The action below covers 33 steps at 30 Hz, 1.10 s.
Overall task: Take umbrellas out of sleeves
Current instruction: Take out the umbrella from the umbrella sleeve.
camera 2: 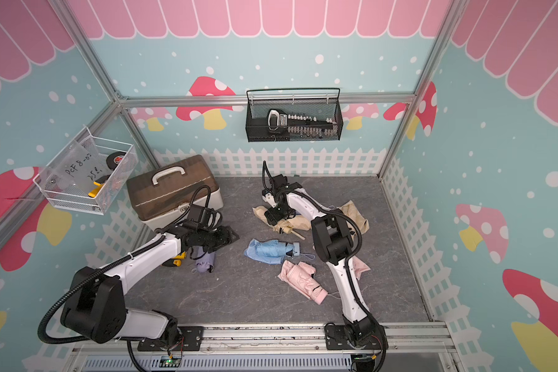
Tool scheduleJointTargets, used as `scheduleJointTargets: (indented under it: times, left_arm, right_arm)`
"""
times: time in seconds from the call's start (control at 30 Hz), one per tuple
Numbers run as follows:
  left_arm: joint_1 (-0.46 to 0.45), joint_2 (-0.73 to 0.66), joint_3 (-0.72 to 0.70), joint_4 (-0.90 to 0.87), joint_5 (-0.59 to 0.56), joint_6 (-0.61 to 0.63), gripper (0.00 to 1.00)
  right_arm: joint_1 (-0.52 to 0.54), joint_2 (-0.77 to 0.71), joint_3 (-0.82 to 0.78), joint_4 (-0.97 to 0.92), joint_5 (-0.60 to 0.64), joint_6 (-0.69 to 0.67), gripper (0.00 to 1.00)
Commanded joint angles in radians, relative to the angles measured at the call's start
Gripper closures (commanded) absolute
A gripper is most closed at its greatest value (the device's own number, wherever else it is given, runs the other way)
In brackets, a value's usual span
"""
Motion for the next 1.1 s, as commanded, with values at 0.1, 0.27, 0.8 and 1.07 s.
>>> scheduleJointTargets:
  times: [0.1, 0.27, 0.8, 1.07]
  left_arm:
    - [0.039, -0.010, -0.007, -0.013, 0.020, 0.030, 0.27]
    - [0.056, 0.017, 0.011, -0.015, 0.034, 0.055, 0.27]
    - [0.177, 0.110, 0.040, 0.203, 0.171, 0.095, 0.27]
    - [0.204, 0.222, 0.090, 0.318, 0.299, 0.153, 0.27]
  right_arm:
    - [0.018, 0.078, 0.064, -0.039, 0.003, -0.069, 0.37]
    - [0.041, 0.095, 0.056, -0.041, -0.028, -0.113, 0.67]
    - [0.048, 0.003, -0.012, -0.066, -0.618, -0.284, 0.88]
    - [0.043, 0.024, -0.021, -0.061, -0.731, -0.277, 0.84]
